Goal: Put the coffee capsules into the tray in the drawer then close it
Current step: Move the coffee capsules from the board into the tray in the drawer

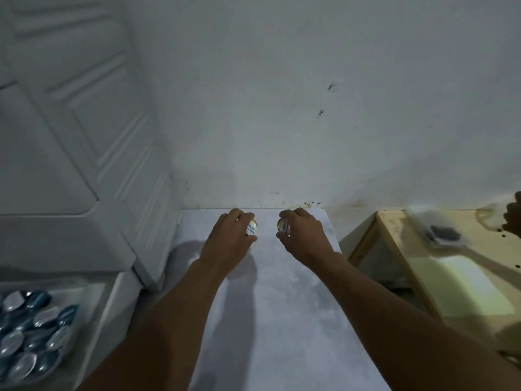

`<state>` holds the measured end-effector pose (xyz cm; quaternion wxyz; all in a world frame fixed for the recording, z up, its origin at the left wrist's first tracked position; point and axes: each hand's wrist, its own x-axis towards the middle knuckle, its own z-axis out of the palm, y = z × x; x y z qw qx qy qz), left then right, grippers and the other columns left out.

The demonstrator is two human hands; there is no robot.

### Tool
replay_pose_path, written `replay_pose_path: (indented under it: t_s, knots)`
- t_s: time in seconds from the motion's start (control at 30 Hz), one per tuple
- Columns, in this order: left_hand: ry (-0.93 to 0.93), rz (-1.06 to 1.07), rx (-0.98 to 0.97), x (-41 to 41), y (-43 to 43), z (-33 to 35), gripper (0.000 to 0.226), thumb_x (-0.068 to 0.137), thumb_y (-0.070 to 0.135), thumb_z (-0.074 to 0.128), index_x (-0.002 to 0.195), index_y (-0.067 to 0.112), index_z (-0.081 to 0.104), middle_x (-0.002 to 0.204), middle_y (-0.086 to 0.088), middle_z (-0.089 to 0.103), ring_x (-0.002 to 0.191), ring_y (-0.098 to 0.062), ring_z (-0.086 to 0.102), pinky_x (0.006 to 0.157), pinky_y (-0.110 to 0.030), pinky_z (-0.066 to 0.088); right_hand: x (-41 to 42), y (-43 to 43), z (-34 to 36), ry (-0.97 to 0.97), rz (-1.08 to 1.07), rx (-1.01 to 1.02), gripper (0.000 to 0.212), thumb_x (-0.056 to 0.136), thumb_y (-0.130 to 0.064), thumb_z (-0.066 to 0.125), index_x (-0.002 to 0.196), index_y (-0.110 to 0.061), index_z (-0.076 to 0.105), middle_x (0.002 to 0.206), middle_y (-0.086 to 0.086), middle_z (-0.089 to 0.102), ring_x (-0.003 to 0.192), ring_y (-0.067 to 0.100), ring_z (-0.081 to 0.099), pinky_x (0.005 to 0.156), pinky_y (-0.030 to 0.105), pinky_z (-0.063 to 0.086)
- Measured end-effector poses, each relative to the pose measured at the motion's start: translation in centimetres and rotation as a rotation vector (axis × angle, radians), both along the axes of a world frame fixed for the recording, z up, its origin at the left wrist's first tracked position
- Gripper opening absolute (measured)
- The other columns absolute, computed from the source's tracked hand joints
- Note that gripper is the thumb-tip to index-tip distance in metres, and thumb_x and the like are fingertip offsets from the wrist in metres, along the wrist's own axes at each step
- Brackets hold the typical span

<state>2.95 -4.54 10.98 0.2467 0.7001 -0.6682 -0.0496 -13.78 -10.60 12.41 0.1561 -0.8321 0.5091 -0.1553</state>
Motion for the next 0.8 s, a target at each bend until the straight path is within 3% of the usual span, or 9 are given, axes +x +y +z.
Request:
replay_pose_path:
  t_s: [0.37,0.57,0.8]
  knots:
    - [-0.018,0.156,0.019,0.6,16.6,3.0,0.044,0.084,0.018,0.064,0.126,0.014,0.054,0.12,-0.008,0.051,0.11,-0.026,0.049,0.091,-0.034,0.041,1.2,14.0,2.0,-0.064,0.171,-0.028,0.041,0.088,-0.018,0.059,0.128,-0.017,0.051,0.119,0.011,0.051,0.1,0.032,0.057,0.079,0.026,0.039]
    - [-0.064,0.27,0.003,5.1,22.8,4.4,0.042,0.082,0.018,0.065,0.123,0.014,0.056,0.117,-0.008,0.053,0.109,-0.027,0.05,0.087,-0.036,0.044,6.8,19.5,3.2,-0.059,0.271,-0.053,0.045,0.088,-0.022,0.058,0.131,-0.019,0.047,0.124,0.009,0.052,0.1,0.034,0.058,0.086,0.038,0.047]
    - [-0.075,0.333,0.021,14.5,29.1,4.4,0.037,0.084,0.015,0.062,0.12,0.012,0.056,0.117,-0.012,0.052,0.107,-0.031,0.051,0.087,-0.04,0.044,17.1,24.9,3.3,-0.103,0.33,-0.036,0.039,0.087,-0.014,0.058,0.125,-0.018,0.051,0.118,0.011,0.049,0.094,0.036,0.058,0.082,0.038,0.049]
